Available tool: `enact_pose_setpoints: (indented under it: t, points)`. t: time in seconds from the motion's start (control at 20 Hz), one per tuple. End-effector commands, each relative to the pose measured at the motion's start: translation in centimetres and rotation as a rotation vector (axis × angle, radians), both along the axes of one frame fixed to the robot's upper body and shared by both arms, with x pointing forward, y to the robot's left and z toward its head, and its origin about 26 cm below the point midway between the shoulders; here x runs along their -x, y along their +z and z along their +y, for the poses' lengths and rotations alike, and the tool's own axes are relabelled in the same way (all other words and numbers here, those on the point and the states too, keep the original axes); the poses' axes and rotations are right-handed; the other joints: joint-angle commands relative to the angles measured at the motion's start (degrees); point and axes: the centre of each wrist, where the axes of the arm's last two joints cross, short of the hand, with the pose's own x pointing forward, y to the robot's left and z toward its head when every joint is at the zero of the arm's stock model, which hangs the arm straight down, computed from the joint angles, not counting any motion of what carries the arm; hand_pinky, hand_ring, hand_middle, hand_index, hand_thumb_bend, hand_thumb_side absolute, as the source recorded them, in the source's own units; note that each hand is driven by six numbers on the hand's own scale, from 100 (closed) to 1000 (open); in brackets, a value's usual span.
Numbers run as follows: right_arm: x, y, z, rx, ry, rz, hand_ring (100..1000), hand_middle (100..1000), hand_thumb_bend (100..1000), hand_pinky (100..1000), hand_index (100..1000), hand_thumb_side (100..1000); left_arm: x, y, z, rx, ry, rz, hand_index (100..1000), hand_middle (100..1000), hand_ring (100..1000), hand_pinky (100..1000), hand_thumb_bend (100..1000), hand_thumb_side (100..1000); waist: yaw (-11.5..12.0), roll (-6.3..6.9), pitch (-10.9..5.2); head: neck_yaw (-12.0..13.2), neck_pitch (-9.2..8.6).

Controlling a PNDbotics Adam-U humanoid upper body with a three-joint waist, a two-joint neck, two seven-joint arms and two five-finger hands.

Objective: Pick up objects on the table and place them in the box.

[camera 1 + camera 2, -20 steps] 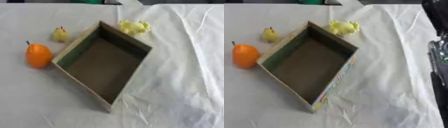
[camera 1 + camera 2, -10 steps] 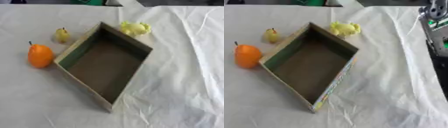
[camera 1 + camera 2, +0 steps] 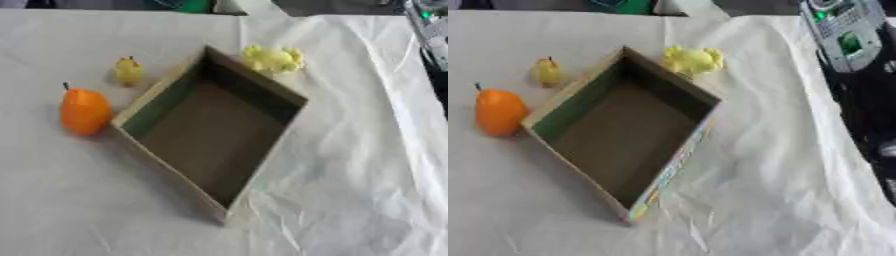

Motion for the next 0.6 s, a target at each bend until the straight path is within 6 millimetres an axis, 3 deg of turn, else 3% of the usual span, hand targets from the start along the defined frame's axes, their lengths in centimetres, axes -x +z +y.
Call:
enact_pose_setpoints:
  t: [0.05, 0.25, 0.6]
  points:
    - [-1.2, 0.5, 0.0, 0.1, -0.032, 0.021, 776, 701, 100, 744, 853, 204, 0.2, 0.6, 0.0, -0.016, -0.014, -0.019, 773, 600, 601, 480, 105, 1000, 0.32, 0.02, -1.42, -0.51, 0.16]
    - [-3.0, -0.1, 0.7, 0.22, -0.058, 0.077, 793, 734, 100, 741, 871, 204, 0.2, 0.6, 0.0, -0.018, -0.023, -0.016, 773, 600, 600, 480, 105, 1000, 0.85, -0.04, -1.64, -0.9, 0.12]
    - [-5.1, -1.6, 0.9, 0.359, -0.072, 0.187, 812, 758, 100, 756, 919, 303, 0.2, 0.6, -0.2, -0.018, -0.038, -0.012, 773, 600, 600, 480, 105, 1000, 1.58, -0.15, -1.32, -1.49, -0.29]
